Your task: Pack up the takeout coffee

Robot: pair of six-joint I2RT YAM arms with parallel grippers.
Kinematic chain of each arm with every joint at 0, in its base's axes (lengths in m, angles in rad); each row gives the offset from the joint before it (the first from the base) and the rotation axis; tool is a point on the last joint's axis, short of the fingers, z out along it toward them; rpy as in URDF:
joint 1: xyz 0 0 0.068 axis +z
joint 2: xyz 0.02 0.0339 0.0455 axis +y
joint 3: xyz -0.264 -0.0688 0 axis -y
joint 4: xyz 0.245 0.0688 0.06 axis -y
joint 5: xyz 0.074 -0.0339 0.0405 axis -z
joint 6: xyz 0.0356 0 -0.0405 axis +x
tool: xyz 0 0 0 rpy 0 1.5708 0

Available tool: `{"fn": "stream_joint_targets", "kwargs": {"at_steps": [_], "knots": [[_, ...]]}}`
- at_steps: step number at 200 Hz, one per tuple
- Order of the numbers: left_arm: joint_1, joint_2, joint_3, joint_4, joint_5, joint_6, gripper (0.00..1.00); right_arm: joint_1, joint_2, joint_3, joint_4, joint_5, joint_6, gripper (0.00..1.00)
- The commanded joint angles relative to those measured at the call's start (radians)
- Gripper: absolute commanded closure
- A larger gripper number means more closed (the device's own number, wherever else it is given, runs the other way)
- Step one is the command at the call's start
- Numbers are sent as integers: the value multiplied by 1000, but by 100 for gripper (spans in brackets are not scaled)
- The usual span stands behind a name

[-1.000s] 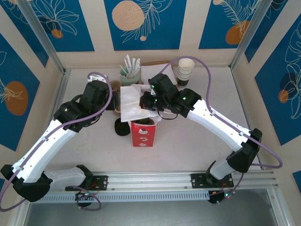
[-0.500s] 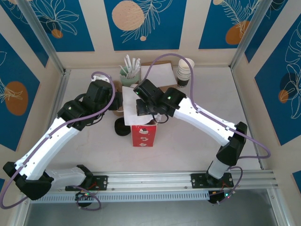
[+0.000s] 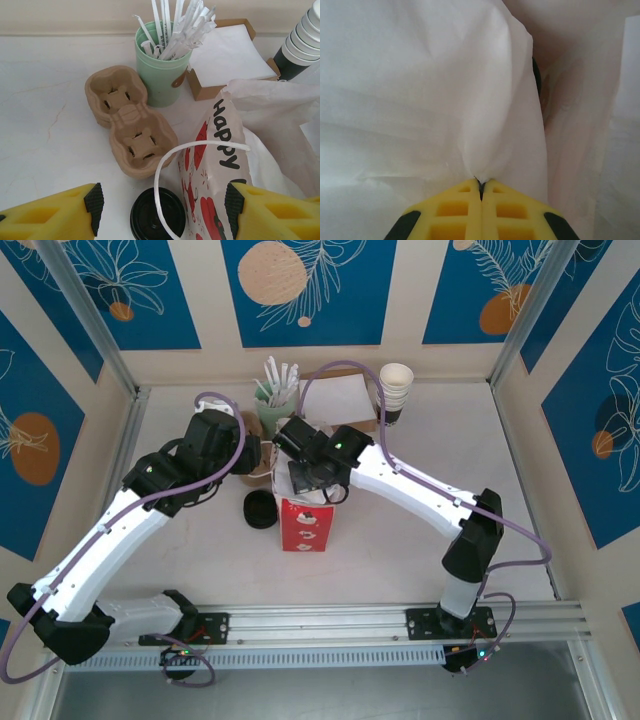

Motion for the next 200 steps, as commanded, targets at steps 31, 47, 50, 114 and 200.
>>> {"fn": "stream_joint_targets", "kwargs": {"at_steps": [31,47,50,114,200], "knots": [[22,20,-18,30,21,-7,33,14,-6,56,-29,73,-31,100],[23,23,-19,32,24,-7,33,13,-13,56,-7,62,-43,100],[23,23,-19,30,25,-7,33,13,-14,57,-4,59,-43,100],[28,7,-27,32,30,-11,33,13,-51,104,26,10,-89,69],[31,-6,-44,38,34,-17,32,-23,-57,75,198,-170,-94,71]]}}
